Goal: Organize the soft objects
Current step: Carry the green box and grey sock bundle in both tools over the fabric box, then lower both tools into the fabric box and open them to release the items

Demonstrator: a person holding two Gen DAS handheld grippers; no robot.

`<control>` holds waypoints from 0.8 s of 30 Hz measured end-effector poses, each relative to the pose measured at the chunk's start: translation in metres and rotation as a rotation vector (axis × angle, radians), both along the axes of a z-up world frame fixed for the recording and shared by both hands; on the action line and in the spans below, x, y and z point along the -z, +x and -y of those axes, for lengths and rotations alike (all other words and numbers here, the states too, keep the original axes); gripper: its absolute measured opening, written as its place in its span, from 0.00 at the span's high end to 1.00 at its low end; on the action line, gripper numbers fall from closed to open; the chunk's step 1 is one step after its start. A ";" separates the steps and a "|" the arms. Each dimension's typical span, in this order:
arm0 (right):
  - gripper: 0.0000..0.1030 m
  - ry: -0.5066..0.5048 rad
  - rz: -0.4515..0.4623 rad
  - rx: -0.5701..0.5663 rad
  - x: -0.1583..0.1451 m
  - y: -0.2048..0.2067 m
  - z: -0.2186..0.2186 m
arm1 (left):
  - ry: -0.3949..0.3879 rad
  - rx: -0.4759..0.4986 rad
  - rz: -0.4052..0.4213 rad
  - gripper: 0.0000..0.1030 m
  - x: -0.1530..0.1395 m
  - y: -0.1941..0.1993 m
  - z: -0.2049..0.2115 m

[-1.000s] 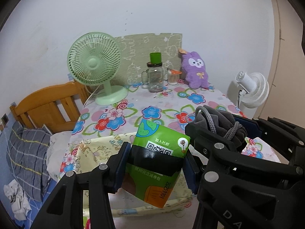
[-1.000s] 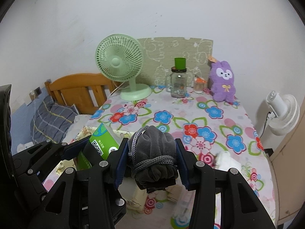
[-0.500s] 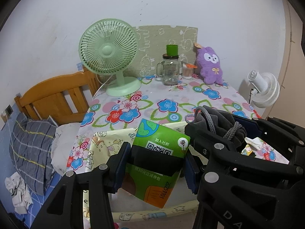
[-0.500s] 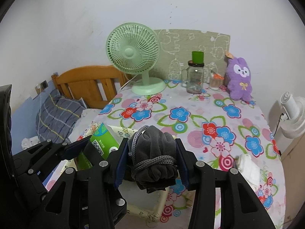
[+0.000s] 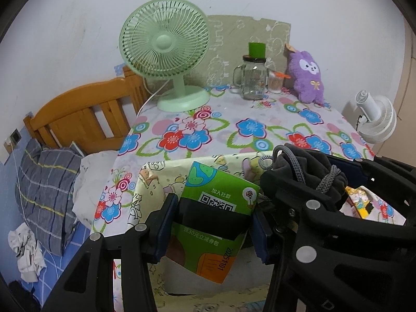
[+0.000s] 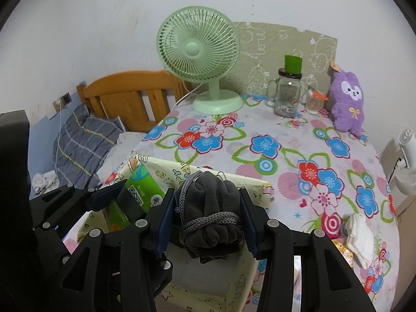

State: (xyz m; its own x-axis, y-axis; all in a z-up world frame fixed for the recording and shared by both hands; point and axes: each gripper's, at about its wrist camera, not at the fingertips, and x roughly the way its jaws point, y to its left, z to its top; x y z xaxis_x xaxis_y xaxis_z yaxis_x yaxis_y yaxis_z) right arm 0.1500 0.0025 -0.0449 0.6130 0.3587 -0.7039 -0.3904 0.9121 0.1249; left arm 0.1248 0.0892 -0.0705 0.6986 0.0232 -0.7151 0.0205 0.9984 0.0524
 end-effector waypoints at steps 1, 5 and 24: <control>0.51 -0.002 -0.005 -0.005 0.002 0.002 -0.002 | -0.001 -0.003 -0.005 0.48 0.002 0.002 -0.002; 0.51 -0.006 -0.022 -0.021 0.009 0.008 -0.010 | -0.003 -0.023 -0.025 0.48 0.010 0.008 -0.011; 0.51 -0.023 -0.080 -0.068 0.033 0.025 -0.029 | -0.027 -0.051 -0.084 0.33 0.025 0.011 -0.021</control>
